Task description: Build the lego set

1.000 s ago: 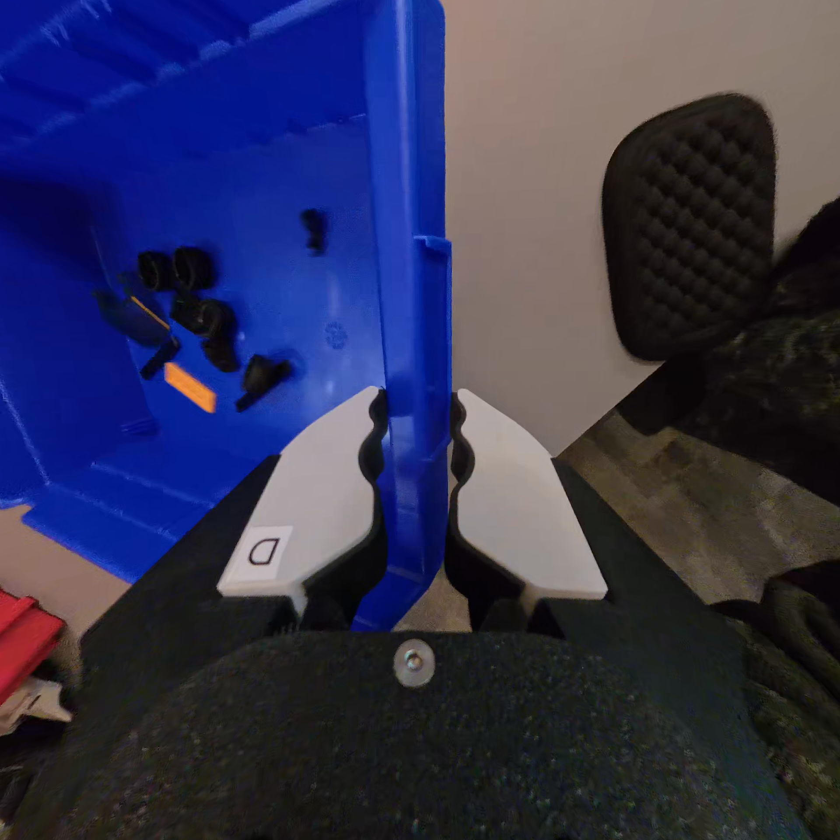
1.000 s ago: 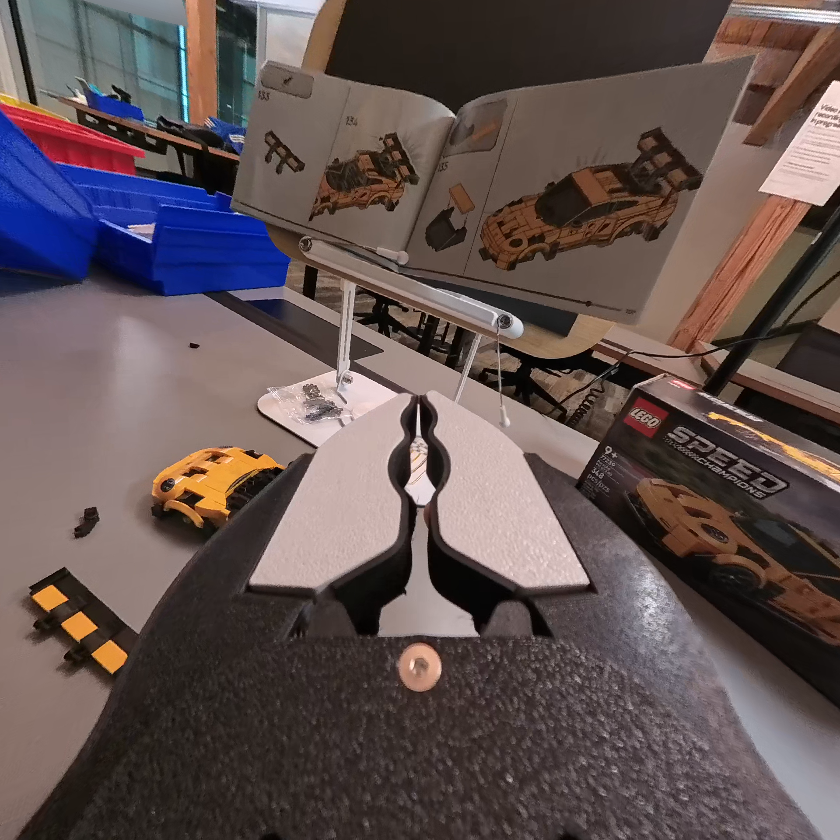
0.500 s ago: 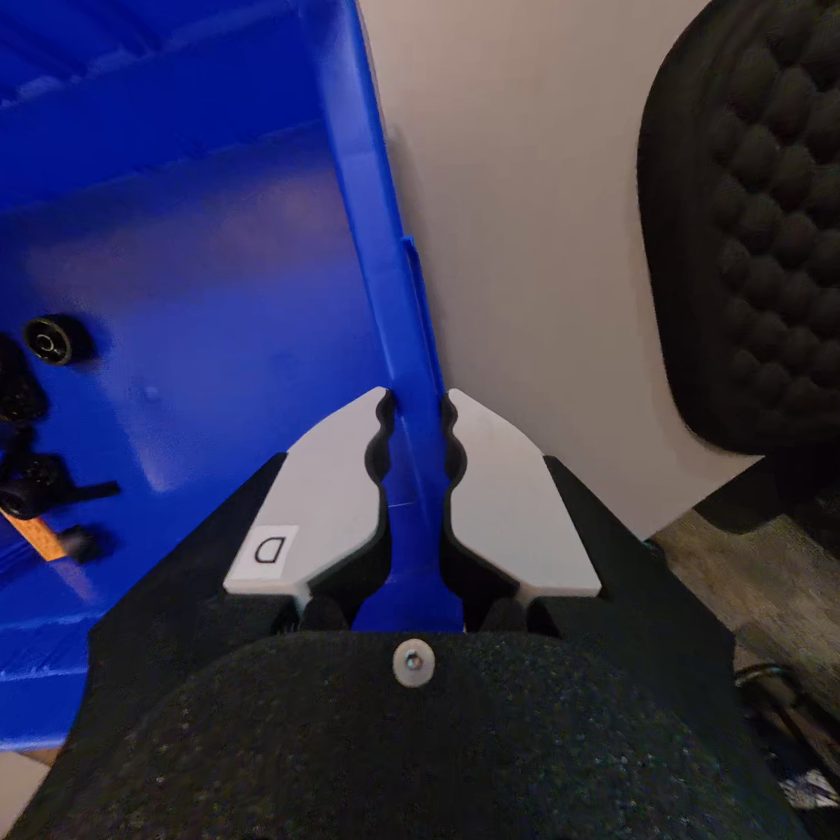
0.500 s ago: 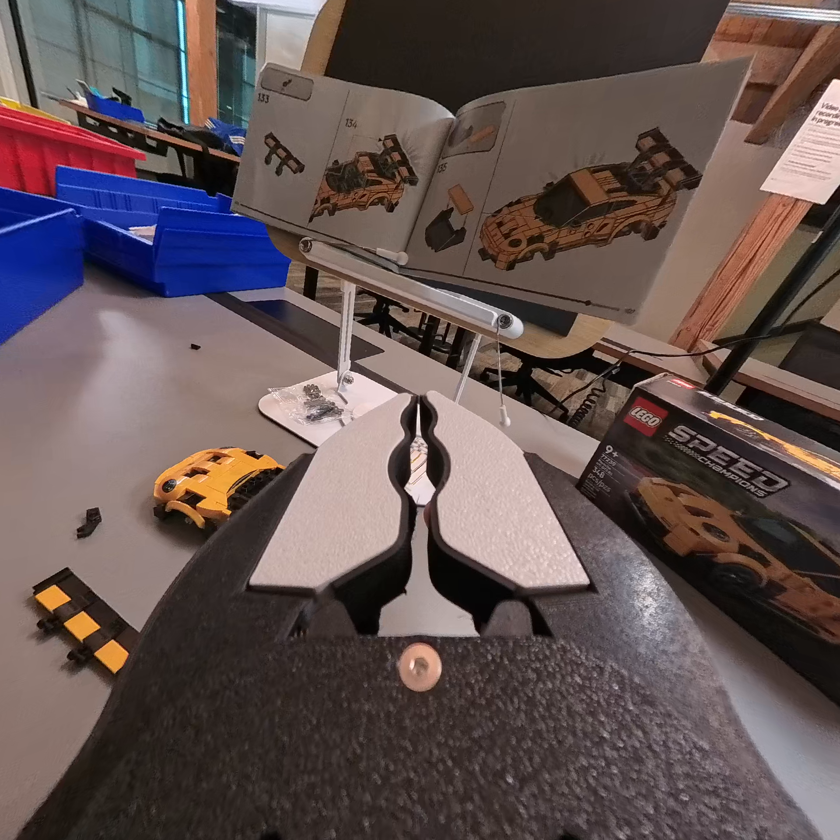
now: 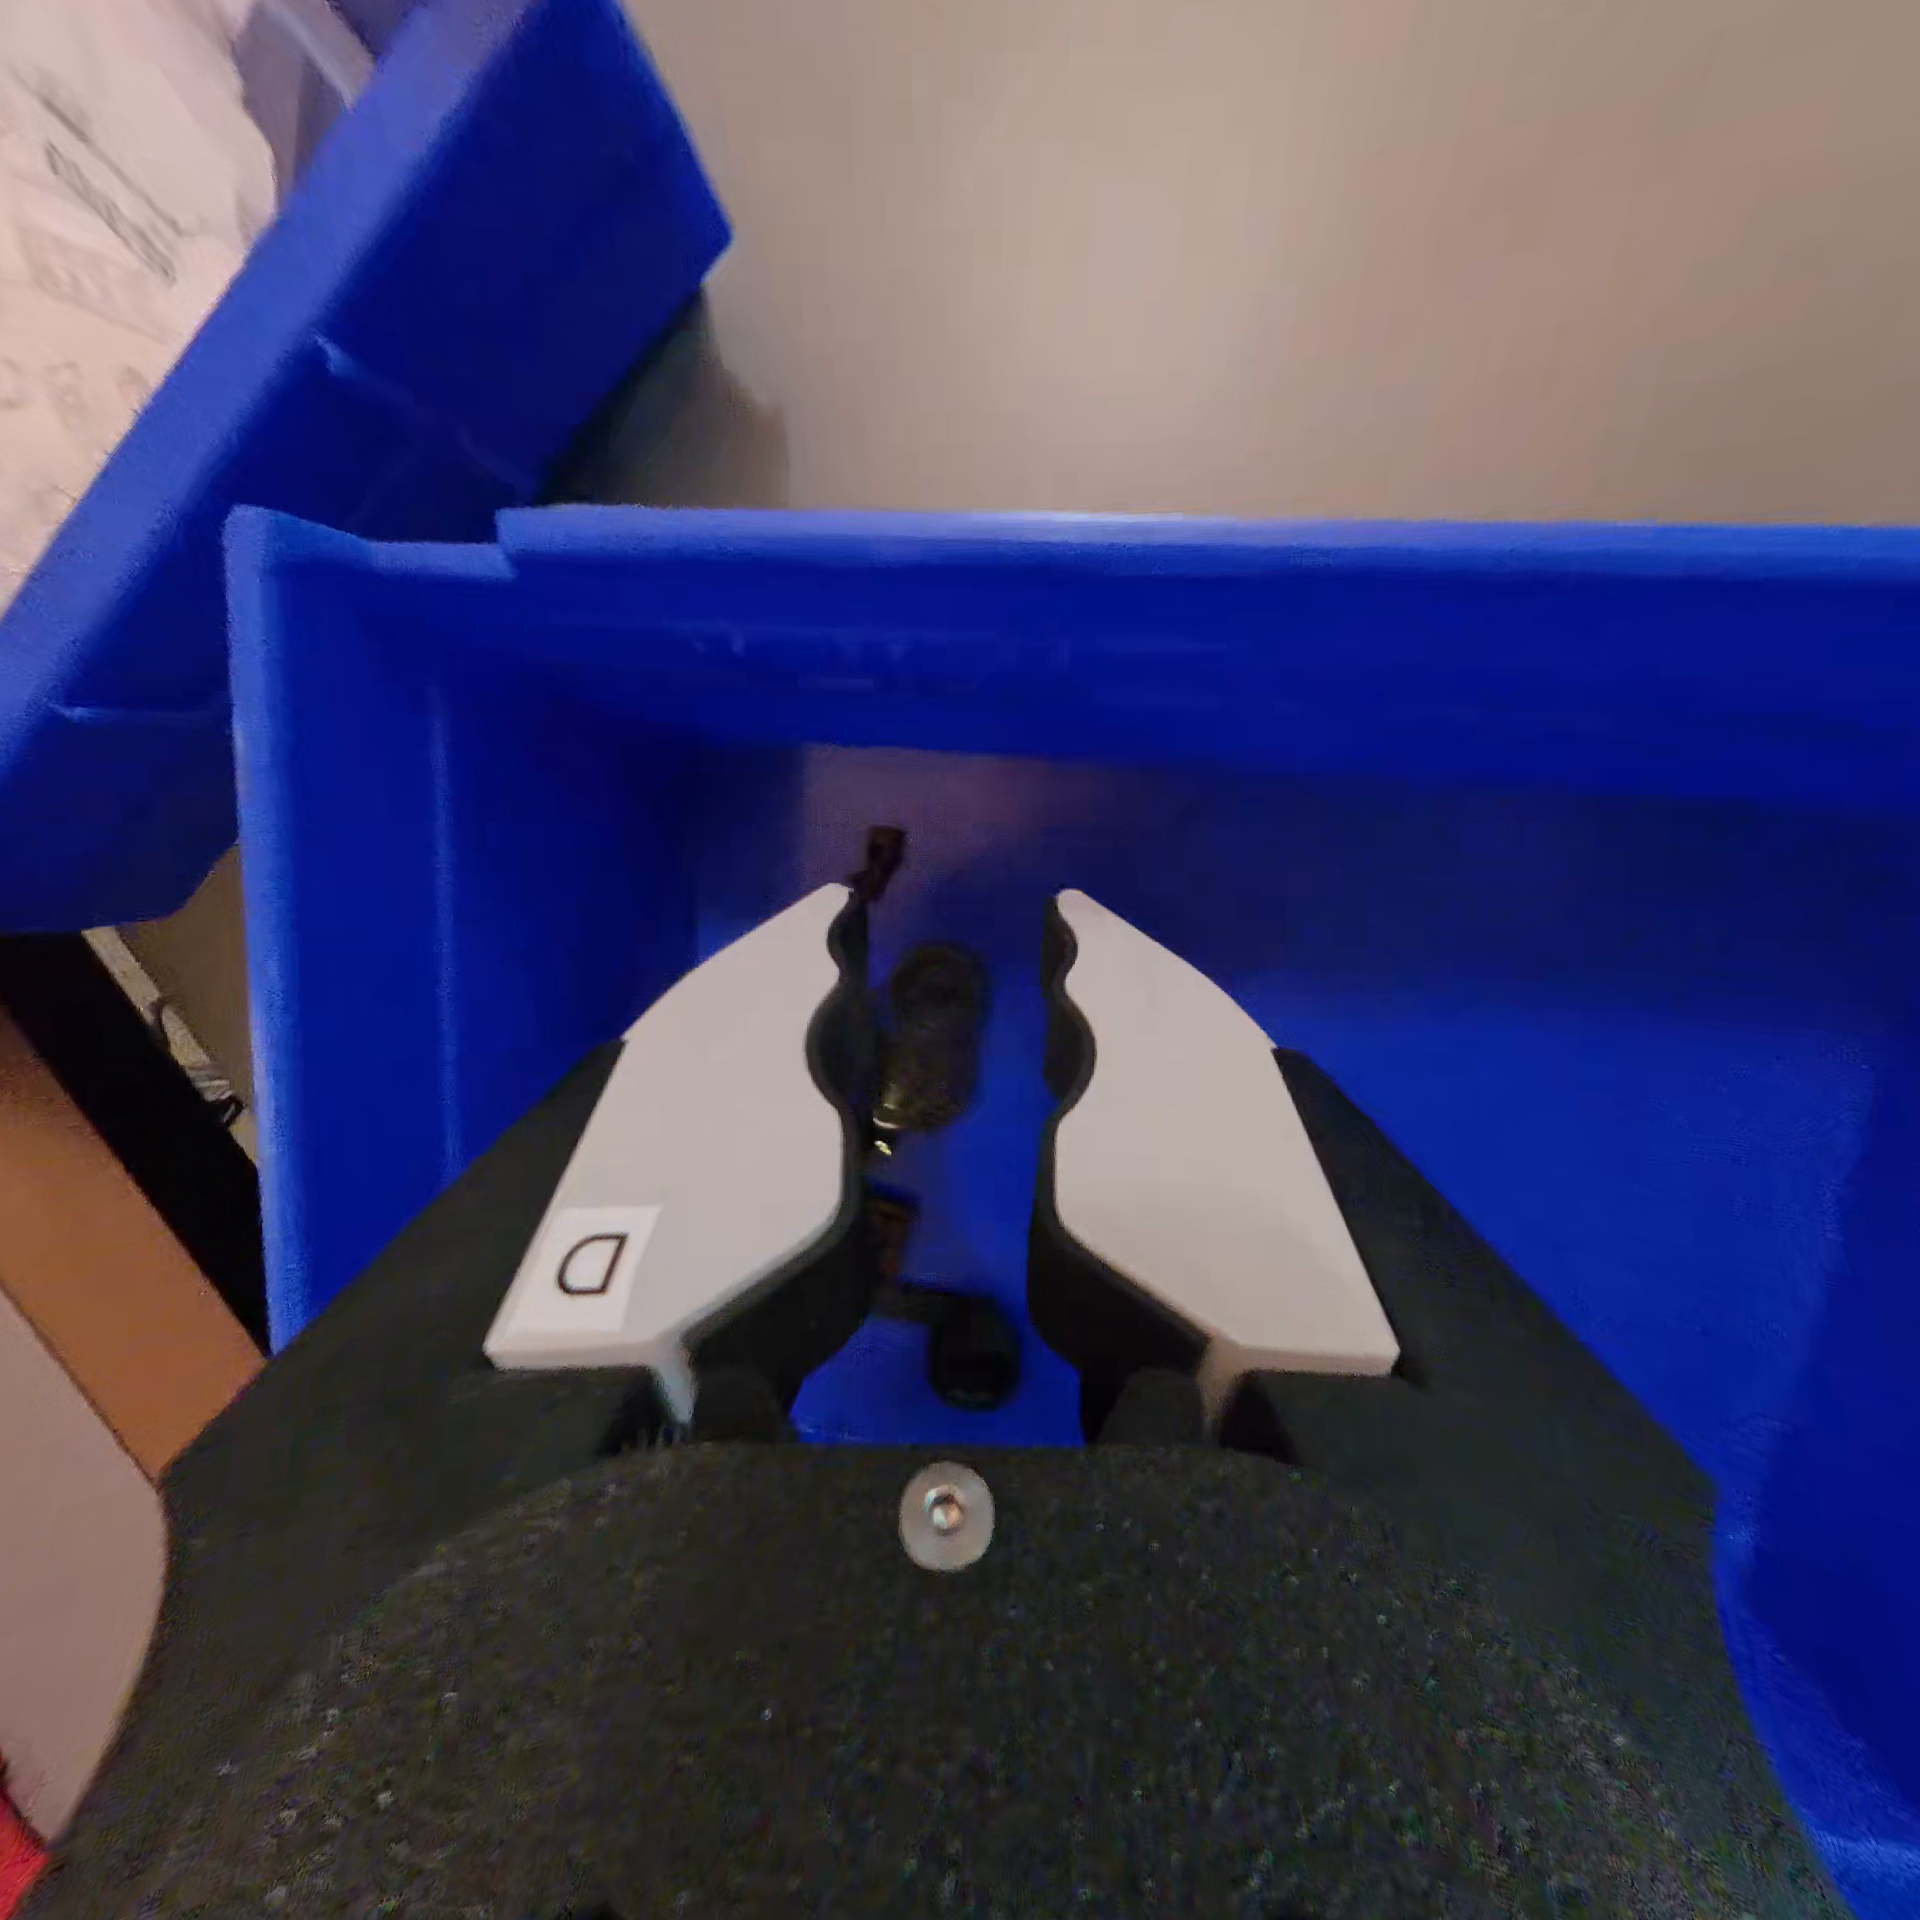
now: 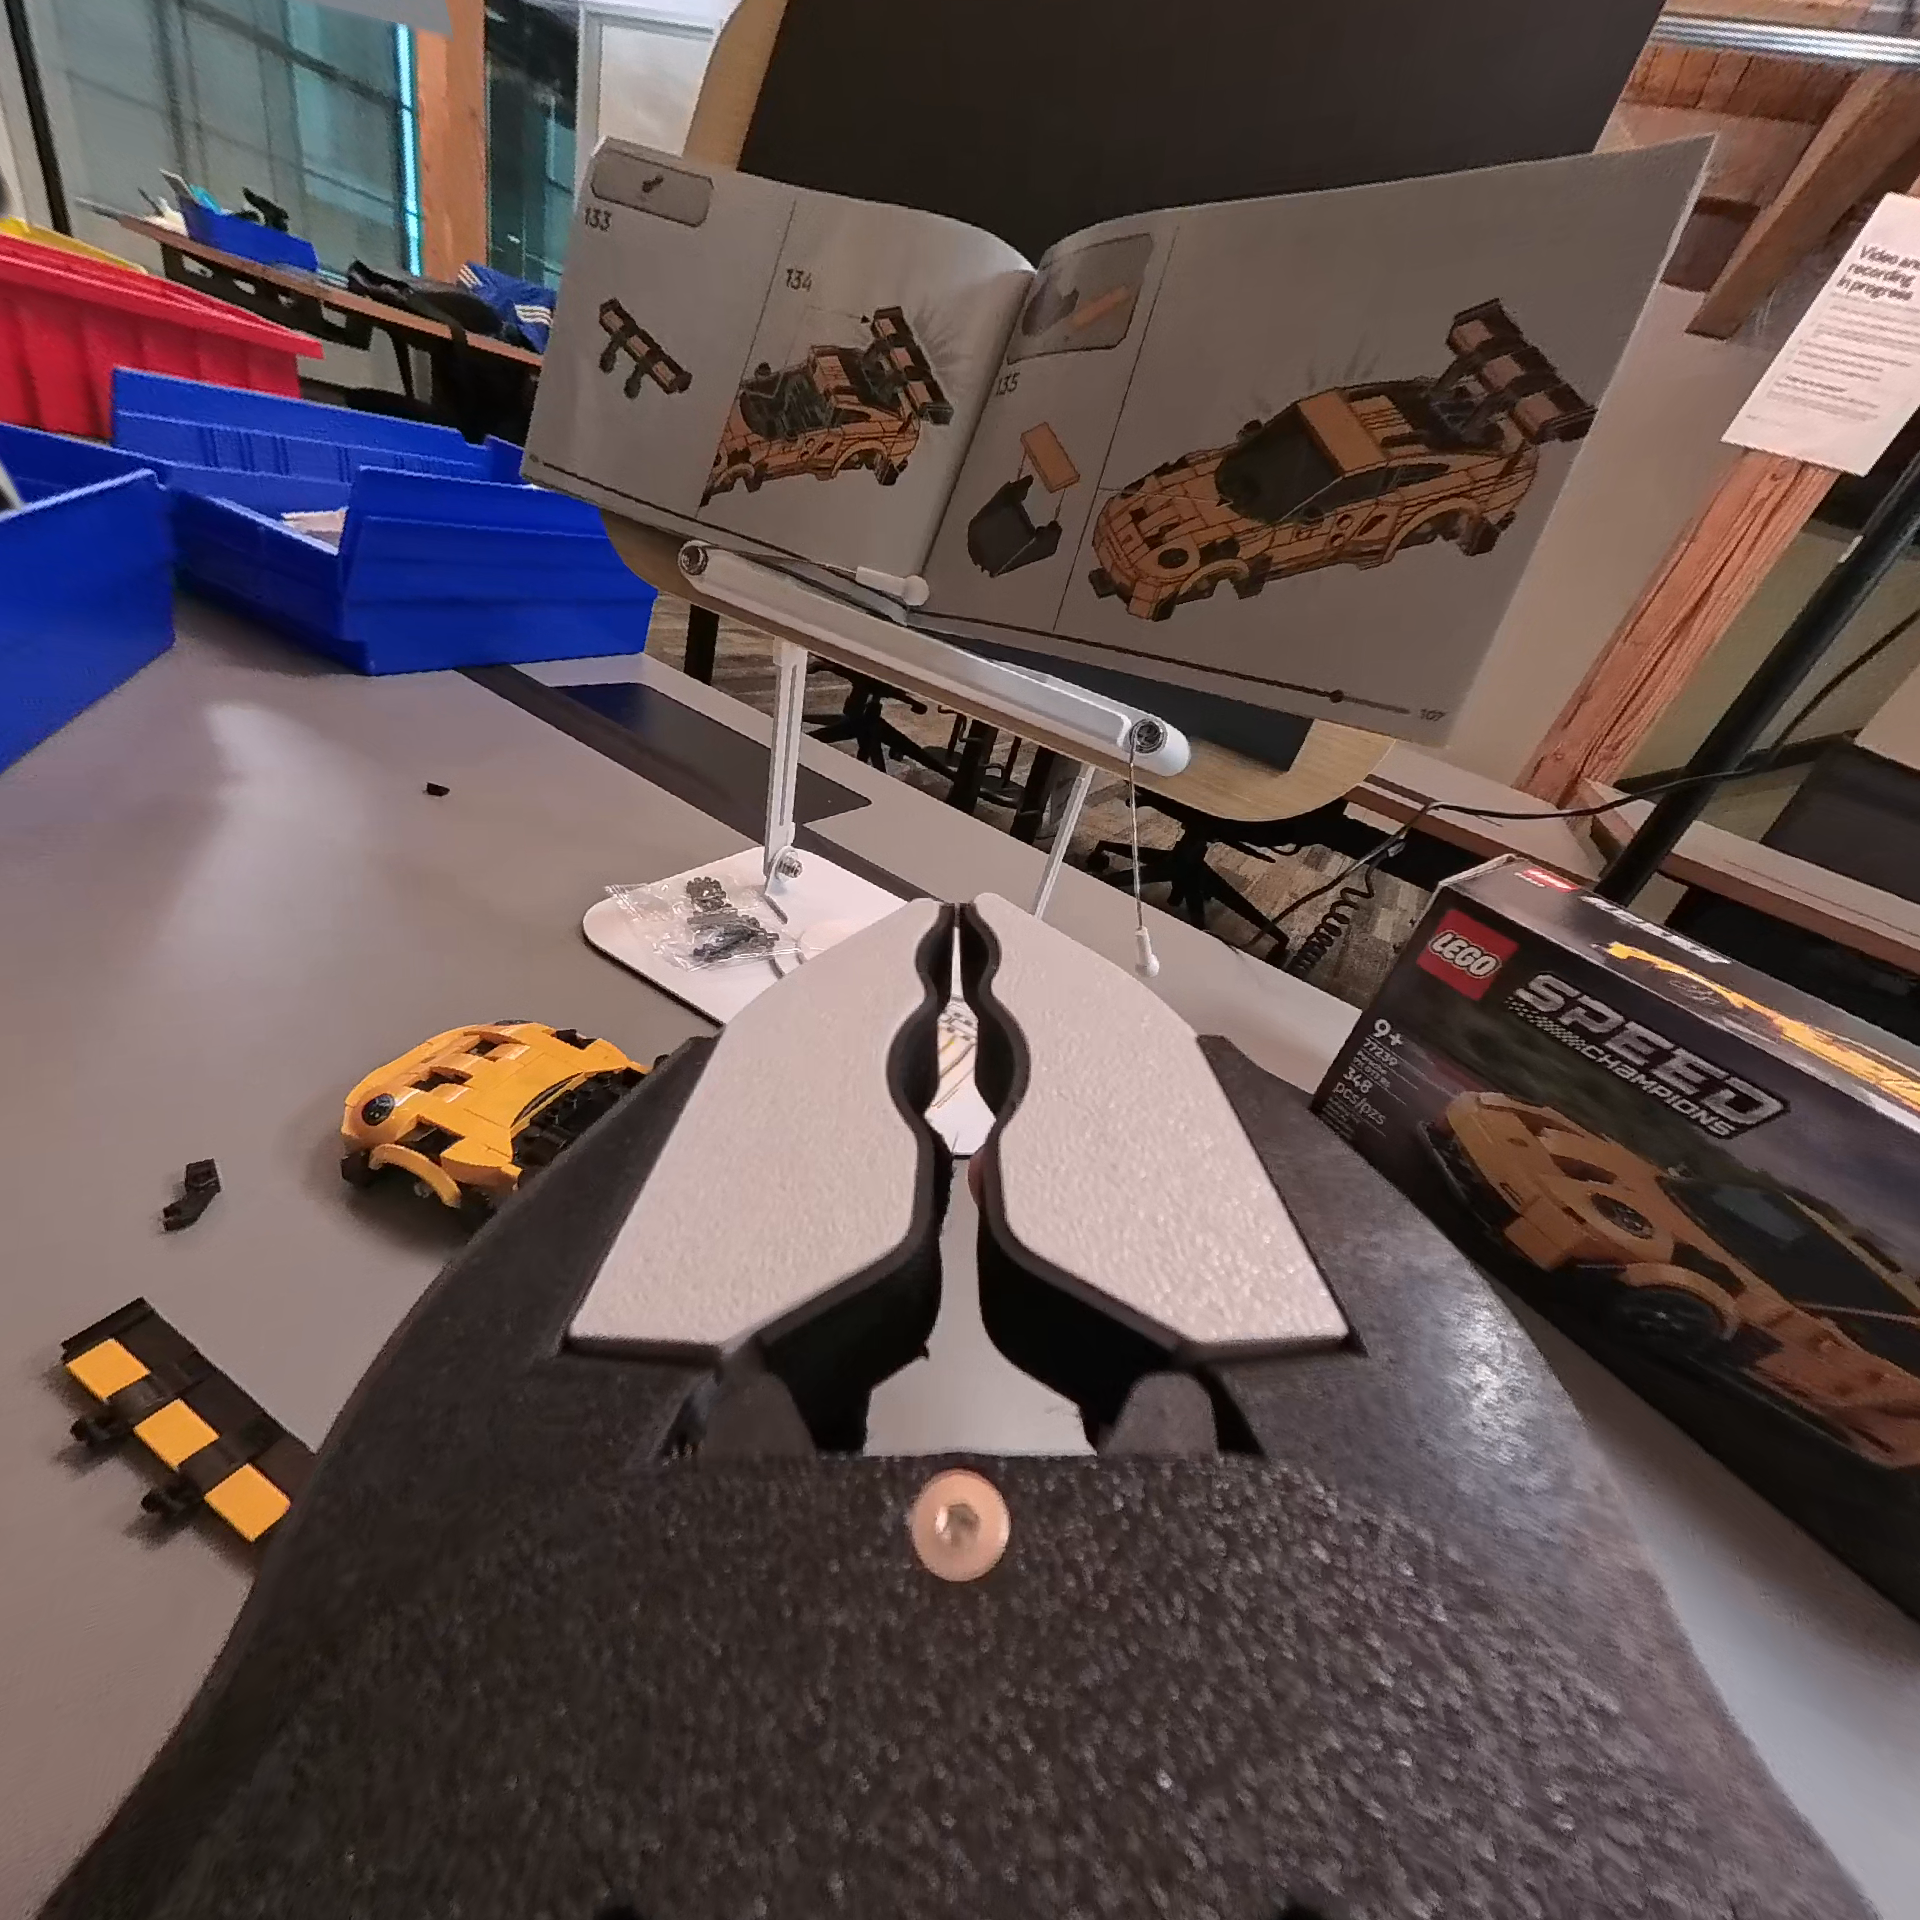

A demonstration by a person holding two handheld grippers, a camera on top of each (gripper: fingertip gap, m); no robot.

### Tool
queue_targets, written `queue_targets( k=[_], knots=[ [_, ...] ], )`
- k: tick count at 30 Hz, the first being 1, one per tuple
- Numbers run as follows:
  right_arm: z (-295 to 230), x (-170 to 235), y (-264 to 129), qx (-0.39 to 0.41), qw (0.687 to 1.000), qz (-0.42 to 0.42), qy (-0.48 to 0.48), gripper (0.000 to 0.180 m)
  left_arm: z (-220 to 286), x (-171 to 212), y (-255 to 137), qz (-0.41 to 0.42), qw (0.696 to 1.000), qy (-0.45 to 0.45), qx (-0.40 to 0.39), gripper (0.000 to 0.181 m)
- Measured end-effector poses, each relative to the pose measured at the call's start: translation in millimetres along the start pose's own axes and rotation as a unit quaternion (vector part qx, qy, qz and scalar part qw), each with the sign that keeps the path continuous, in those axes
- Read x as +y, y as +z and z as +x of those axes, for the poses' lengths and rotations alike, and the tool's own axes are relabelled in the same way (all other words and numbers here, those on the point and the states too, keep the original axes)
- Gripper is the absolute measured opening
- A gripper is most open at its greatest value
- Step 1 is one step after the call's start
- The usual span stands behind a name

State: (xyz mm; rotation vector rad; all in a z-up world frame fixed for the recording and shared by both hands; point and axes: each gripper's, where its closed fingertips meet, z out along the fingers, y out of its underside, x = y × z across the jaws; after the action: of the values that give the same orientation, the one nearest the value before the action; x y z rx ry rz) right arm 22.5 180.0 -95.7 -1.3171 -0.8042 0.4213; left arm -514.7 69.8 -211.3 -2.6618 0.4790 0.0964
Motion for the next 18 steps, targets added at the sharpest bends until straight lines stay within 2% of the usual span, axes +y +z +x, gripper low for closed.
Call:
queue_targets(
  k=[7, 9, 10, 15, 18],
  knots=[
    [7, 4, 0, 0.011, 1.0, -0.006, 0.005, 0.001, -21, 14, 45, -0.061, 0.998, -0.014, 0.032, 0.031],
    [7, 7, 1, 0.009, 1.0, -0.009, 0.007, 0.001, -21, 12, 47, -0.055, 0.997, -0.024, 0.039, 0.021],
    [6, 7, 1, 0.007, 1.0, -0.01, 0.006, 0.001, -20, 15, 47, -0.061, 0.997, -0.024, 0.044, 0.008],
    [7, 5, 0, 0.008, 1.0, -0.005, 0.007, 0.0, -19, 19, 42, -0.072, 0.997, -0.018, 0.029, 0.008],
    [8, 0, -2, 0.01, 1.0, 0.001, 0.005, 0.0, -14, 10, 23, -0.049, 0.999, -0.007, 0.017, 0.008]
  ],
)
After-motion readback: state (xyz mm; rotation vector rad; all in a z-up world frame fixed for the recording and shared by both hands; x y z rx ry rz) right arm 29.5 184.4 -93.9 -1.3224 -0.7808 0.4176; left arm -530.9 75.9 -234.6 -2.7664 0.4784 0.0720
